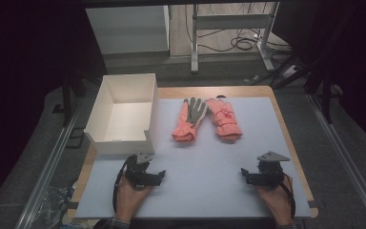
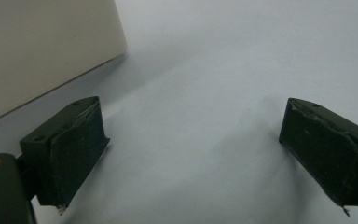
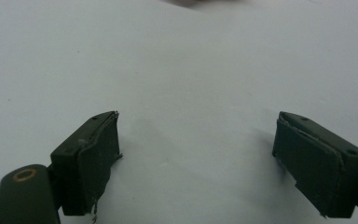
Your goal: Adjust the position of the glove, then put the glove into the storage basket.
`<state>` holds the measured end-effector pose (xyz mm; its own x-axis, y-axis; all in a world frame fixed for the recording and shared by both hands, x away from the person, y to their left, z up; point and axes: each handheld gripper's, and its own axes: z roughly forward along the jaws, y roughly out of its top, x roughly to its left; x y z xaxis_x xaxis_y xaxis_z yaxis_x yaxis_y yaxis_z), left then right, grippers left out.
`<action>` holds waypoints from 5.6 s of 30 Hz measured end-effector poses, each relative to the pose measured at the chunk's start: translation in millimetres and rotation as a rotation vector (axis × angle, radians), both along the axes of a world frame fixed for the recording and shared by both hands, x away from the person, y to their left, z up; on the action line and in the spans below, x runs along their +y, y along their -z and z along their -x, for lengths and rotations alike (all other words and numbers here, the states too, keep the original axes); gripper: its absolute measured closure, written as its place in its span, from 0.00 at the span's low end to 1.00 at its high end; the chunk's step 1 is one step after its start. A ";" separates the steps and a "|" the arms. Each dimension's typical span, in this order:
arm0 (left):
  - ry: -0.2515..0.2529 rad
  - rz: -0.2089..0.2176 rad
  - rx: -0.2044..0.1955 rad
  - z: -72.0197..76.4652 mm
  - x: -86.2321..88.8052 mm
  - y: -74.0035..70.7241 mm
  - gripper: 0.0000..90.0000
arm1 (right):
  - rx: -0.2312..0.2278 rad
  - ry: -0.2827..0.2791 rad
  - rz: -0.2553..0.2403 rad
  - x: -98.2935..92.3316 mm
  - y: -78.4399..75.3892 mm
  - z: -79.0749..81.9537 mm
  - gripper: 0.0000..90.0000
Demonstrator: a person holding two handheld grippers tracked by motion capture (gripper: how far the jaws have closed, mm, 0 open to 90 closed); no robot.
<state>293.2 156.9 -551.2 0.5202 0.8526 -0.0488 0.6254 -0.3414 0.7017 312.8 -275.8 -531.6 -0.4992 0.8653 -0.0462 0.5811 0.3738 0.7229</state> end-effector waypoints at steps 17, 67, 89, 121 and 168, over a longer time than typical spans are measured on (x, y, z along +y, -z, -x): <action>-0.001 0.001 -0.002 0.0 -0.1 0.1 0.07 | 0.003 -0.002 0.009 0.9 -0.5 -0.3 0.15; -0.002 0.003 0.000 0.1 0.0 0.1 0.07 | -0.078 -0.258 -0.097 91.1 -68.0 -87.2 0.31; -0.002 0.006 0.001 0.1 0.0 0.3 0.07 | -0.027 -0.302 -0.099 155.7 -65.4 -161.5 0.67; -0.002 0.006 0.002 0.2 -0.2 0.2 0.07 | 0.032 -0.232 0.028 190.3 -33.0 -194.4 0.99; -0.007 0.008 -0.001 0.2 -0.6 0.3 0.07 | 0.094 -0.278 -0.255 115.5 -45.8 -20.8 0.98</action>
